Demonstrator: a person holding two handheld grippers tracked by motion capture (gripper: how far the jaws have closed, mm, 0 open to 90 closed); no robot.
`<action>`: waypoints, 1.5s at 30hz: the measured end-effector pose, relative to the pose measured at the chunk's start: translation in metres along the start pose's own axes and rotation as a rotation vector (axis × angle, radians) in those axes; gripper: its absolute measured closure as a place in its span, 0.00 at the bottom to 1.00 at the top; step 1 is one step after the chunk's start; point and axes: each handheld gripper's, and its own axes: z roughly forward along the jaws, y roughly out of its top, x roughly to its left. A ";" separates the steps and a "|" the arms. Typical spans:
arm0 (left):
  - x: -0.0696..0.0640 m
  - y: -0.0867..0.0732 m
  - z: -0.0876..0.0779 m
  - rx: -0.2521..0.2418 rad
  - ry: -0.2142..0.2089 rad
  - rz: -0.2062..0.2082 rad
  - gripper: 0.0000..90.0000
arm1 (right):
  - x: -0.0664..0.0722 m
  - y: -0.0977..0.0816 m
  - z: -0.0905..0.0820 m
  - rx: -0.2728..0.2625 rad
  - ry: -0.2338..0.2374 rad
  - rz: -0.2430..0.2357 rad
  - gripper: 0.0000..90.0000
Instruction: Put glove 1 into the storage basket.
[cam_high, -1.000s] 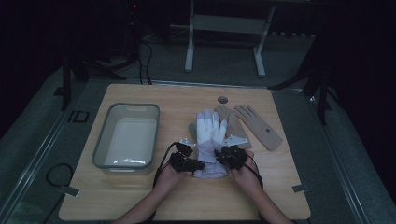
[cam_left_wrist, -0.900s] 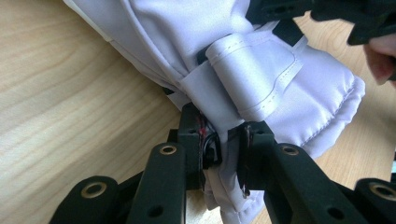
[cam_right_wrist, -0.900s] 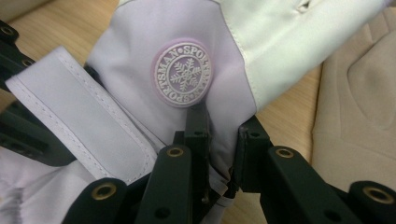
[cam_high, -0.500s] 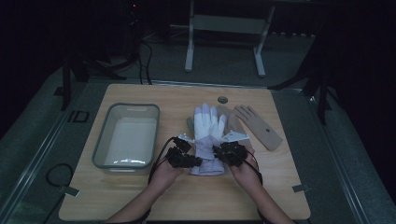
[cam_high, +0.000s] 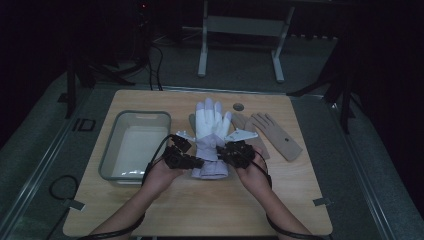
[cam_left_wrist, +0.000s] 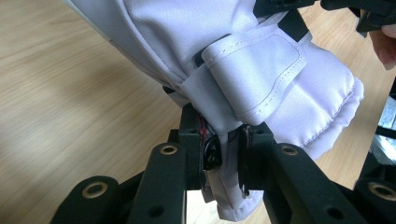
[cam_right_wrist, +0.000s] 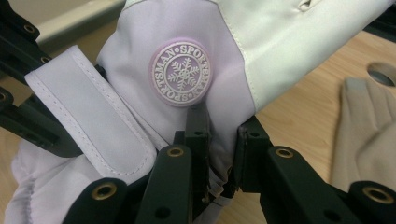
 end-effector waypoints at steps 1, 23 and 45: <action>0.001 0.000 -0.003 0.000 0.003 -0.001 0.84 | 0.002 0.004 0.001 -0.005 0.008 -0.001 0.87; 0.049 -0.014 -0.107 0.012 0.112 -0.045 0.84 | 0.060 0.087 0.034 -0.082 0.115 -0.038 0.87; 0.111 -0.083 -0.138 0.119 0.155 -0.154 0.84 | 0.136 0.106 0.115 0.012 0.247 -0.043 0.87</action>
